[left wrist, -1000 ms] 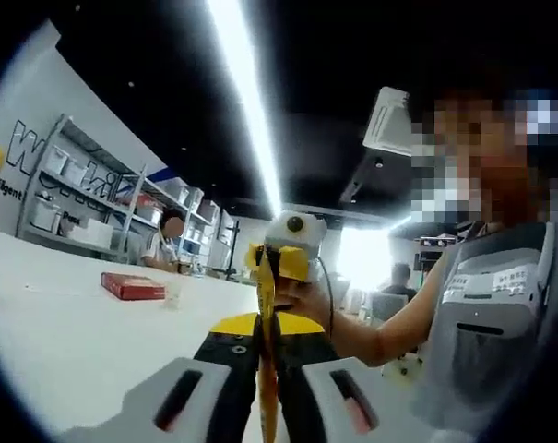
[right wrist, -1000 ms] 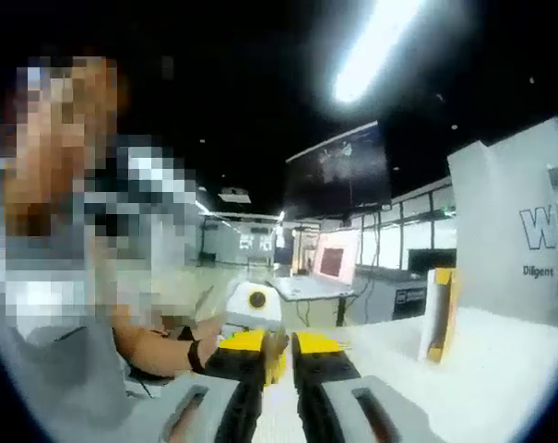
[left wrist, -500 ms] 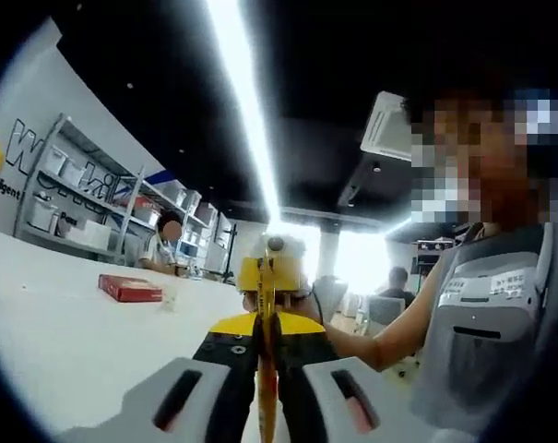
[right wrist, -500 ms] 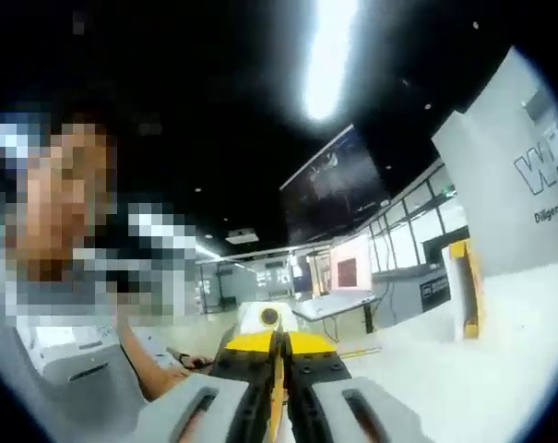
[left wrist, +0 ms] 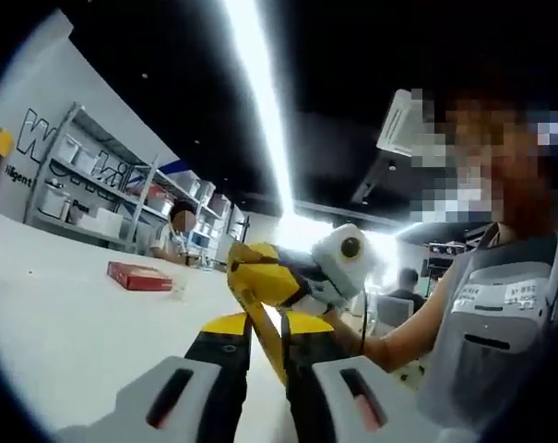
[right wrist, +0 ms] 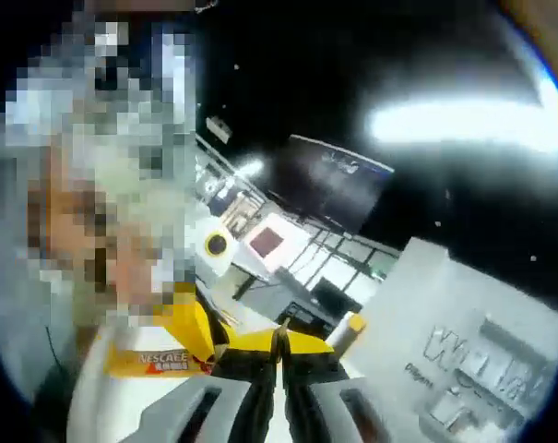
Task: Tear open the coffee pouch, take out the coffee, and pour the coffee from the pouch into the cup
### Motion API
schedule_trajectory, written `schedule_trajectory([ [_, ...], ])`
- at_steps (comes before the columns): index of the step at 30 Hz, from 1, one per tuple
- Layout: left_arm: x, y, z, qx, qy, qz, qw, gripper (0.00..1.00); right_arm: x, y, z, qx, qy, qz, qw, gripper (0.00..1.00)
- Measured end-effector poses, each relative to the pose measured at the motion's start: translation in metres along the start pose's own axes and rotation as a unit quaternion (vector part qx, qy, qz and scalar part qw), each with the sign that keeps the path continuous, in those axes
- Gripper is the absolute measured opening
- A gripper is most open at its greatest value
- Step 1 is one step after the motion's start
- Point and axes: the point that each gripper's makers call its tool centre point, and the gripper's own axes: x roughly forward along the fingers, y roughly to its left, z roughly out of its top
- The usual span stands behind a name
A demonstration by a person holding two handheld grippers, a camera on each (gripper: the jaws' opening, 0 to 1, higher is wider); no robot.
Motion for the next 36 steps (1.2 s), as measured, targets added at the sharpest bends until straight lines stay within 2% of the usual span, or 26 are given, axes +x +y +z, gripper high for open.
schedule_trajectory([
  [1, 0.000, 0.003, -0.003, 0.005, 0.006, 0.007, 0.9999, 0.15, 0.000, 0.002, -0.004, 0.053, 0.005, 0.008, 0.9986, 0.02],
  [2, -0.001, 0.004, -0.004, 0.007, 0.005, 0.006, 0.9999, 0.14, -0.002, -0.001, 0.004, 0.123, -0.026, 0.024, 0.9917, 0.02],
  [3, -0.001, 0.006, -0.004, 0.010, 0.003, 0.007, 0.9999, 0.14, -0.004, -0.001, 0.006, 0.183, -0.038, 0.042, 0.9814, 0.02],
  [4, -0.002, 0.008, -0.004, 0.011, 0.000, 0.009, 0.9999, 0.16, -0.005, -0.002, 0.007, 0.222, -0.042, 0.054, 0.9726, 0.02],
  [5, -0.003, 0.009, -0.005, 0.013, -0.002, 0.011, 0.9999, 0.18, -0.008, -0.003, 0.010, 0.279, -0.054, 0.073, 0.9560, 0.02],
  [7, -0.003, 0.008, -0.004, 0.022, -0.004, 0.009, 0.9997, 0.18, -0.010, -0.004, 0.015, 0.347, -0.073, 0.103, 0.9295, 0.02],
  [8, -0.003, 0.006, -0.005, 0.024, -0.002, 0.005, 0.9997, 0.17, -0.010, -0.003, 0.017, 0.368, -0.079, 0.114, 0.9194, 0.02],
  [10, -0.002, 0.000, -0.004, 0.048, -0.006, -0.006, 0.9988, 0.15, -0.012, -0.002, 0.022, 0.419, -0.098, 0.137, 0.8921, 0.02],
  [13, -0.003, -0.003, -0.004, 0.070, -0.002, -0.006, 0.9975, 0.13, -0.015, 0.001, 0.026, 0.507, -0.112, 0.185, 0.8344, 0.02],
  [14, -0.003, -0.003, -0.003, 0.085, -0.001, -0.007, 0.9964, 0.12, -0.017, 0.005, 0.030, 0.547, -0.121, 0.222, 0.7983, 0.02],
  [16, -0.003, -0.005, -0.006, 0.098, 0.012, -0.010, 0.9951, 0.13, -0.018, 0.008, 0.029, 0.601, -0.118, 0.256, 0.7481, 0.02],
  [17, -0.003, -0.004, -0.007, 0.105, 0.017, -0.009, 0.9943, 0.13, -0.018, 0.009, 0.028, 0.613, -0.119, 0.263, 0.7352, 0.02],
  [18, -0.003, -0.004, -0.007, 0.108, 0.020, -0.006, 0.9939, 0.13, -0.019, 0.015, 0.030, 0.635, -0.124, 0.287, 0.7063, 0.02],
  [19, -0.004, -0.002, -0.008, 0.111, 0.026, -0.003, 0.9935, 0.13, -0.017, 0.018, 0.028, 0.650, -0.124, 0.289, 0.6923, 0.02],
  [20, -0.004, 0.000, -0.009, 0.113, 0.032, 0.000, 0.9931, 0.14, -0.016, 0.022, 0.028, 0.653, -0.124, 0.293, 0.6878, 0.02],
  [22, -0.004, 0.004, -0.015, 0.118, 0.047, 0.007, 0.9919, 0.14, -0.012, 0.027, 0.023, 0.647, -0.114, 0.289, 0.6970, 0.02],
  [24, -0.005, 0.005, -0.019, 0.113, 0.045, 0.006, 0.9925, 0.14, -0.011, 0.028, 0.023, 0.631, -0.112, 0.279, 0.7149, 0.02],
  [25, -0.004, 0.002, -0.019, 0.095, 0.040, -0.001, 0.9947, 0.14, -0.010, 0.024, 0.022, 0.616, -0.113, 0.263, 0.7336, 0.02],
  [26, -0.005, -0.001, -0.020, 0.087, 0.038, -0.008, 0.9954, 0.14, -0.009, 0.021, 0.020, 0.594, -0.109, 0.251, 0.7564, 0.02],
  [27, -0.004, -0.005, -0.019, 0.083, 0.030, -0.017, 0.9960, 0.14, -0.008, 0.017, 0.018, 0.563, -0.105, 0.235, 0.7853, 0.02],
  [28, -0.005, -0.007, -0.018, 0.074, 0.027, -0.023, 0.9967, 0.15, -0.009, 0.014, 0.016, 0.541, -0.101, 0.222, 0.8050, 0.03],
  [29, -0.005, -0.006, -0.019, 0.073, 0.028, -0.022, 0.9967, 0.15, -0.008, 0.013, 0.016, 0.526, -0.098, 0.216, 0.8165, 0.03],
  [32, -0.006, -0.006, -0.020, 0.072, 0.028, -0.020, 0.9968, 0.14, -0.008, 0.009, 0.010, 0.455, -0.084, 0.191, 0.8658, 0.03],
  [33, -0.006, -0.006, -0.020, 0.070, 0.026, -0.019, 0.9970, 0.13, -0.008, 0.010, 0.012, 0.441, -0.089, 0.192, 0.8725, 0.03],
  [34, -0.007, -0.005, -0.019, 0.067, 0.025, -0.017, 0.9973, 0.12, -0.009, 0.012, 0.015, 0.436, -0.095, 0.193, 0.8741, 0.03],
  [36, -0.007, -0.001, -0.018, 0.066, 0.026, -0.007, 0.9975, 0.10, -0.010, 0.012, 0.016, 0.441, -0.106, 0.197, 0.8693, 0.06],
])
